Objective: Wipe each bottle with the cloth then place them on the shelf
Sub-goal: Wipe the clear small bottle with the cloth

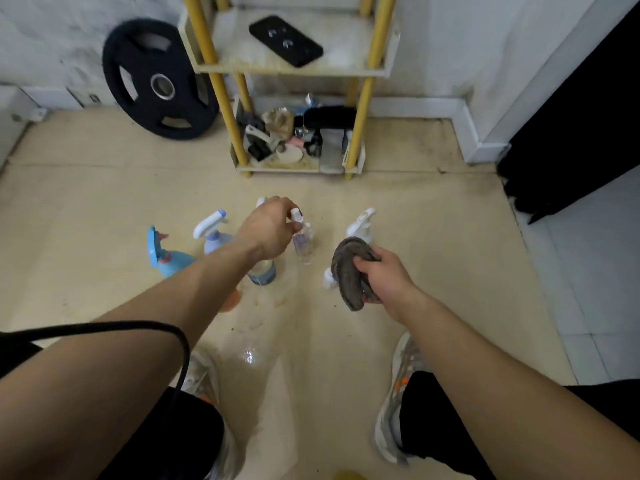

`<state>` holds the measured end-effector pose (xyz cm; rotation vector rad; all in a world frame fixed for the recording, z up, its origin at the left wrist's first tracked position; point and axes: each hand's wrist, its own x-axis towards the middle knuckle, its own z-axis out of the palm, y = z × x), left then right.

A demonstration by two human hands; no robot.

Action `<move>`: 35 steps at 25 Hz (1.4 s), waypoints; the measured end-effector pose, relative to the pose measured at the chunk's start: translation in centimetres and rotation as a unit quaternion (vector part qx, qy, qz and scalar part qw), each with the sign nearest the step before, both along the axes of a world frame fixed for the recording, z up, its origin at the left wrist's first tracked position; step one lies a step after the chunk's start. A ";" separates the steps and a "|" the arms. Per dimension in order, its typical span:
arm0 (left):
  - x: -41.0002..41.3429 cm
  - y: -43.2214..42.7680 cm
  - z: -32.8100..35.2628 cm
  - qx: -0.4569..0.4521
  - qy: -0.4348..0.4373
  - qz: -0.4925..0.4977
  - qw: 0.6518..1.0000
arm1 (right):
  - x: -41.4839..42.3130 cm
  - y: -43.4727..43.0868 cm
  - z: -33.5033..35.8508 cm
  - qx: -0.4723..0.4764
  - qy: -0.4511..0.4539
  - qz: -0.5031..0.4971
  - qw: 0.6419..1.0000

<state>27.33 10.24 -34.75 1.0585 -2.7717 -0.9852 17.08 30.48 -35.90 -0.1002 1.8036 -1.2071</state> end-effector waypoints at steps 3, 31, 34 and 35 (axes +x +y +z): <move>1.0 -0.8 7.5 0.081 0.083 -0.002 0.993 | -0.7 -0.9 6.9 -0.078 0.001 -0.027 0.997; 2.7 0.5 18.9 0.257 0.313 0.126 0.906 | 1.5 -4.6 17.9 -0.352 0.122 0.120 0.920; 1.9 1.6 18.3 0.245 0.302 0.180 0.904 | 2.5 -4.5 16.4 -0.301 0.288 0.138 0.899; 1.7 1.8 18.1 0.247 0.301 0.193 0.901 | 2.5 -4.6 16.0 -0.291 0.321 0.119 0.893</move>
